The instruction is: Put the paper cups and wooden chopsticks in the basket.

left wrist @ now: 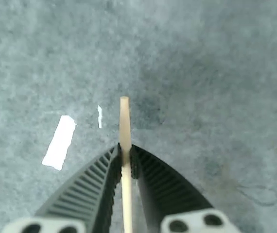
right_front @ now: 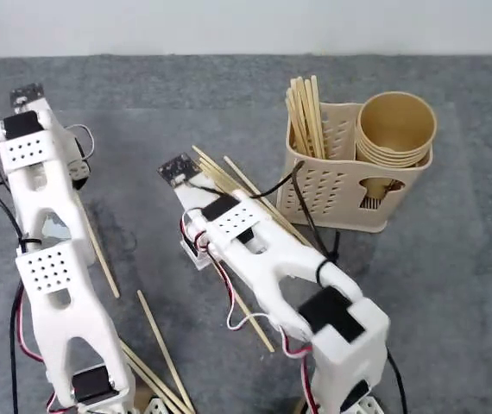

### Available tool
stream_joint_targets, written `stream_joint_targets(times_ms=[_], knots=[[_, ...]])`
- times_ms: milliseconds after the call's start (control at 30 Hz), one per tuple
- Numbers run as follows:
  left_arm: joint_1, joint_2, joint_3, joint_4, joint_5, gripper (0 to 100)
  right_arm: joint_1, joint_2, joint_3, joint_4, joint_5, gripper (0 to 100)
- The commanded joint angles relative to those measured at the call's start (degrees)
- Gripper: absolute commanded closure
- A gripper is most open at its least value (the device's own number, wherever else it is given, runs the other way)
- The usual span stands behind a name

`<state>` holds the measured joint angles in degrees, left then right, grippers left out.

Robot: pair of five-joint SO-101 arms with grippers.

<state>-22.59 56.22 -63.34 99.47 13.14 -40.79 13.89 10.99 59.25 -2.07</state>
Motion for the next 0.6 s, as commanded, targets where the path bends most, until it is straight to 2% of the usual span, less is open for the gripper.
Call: stream_joint_targets(times_ms=[0,167,400,567], knots=[[-0.09,-12.22,1.63,1.14,0.97,99,0.31,-11.65,-4.04,5.32,0.70,99.1],[0.00,-22.68,4.44,1.05,0.97,99,1.98,-25.19,-4.22,9.27,0.88,99.1],[0.44,-31.21,4.35,0.97,1.05,99,9.80,-41.98,-4.22,9.36,0.88,99.1],[0.62,-34.99,4.00,0.97,5.01,99,15.08,-50.95,-4.31,6.81,0.70,99.1]])
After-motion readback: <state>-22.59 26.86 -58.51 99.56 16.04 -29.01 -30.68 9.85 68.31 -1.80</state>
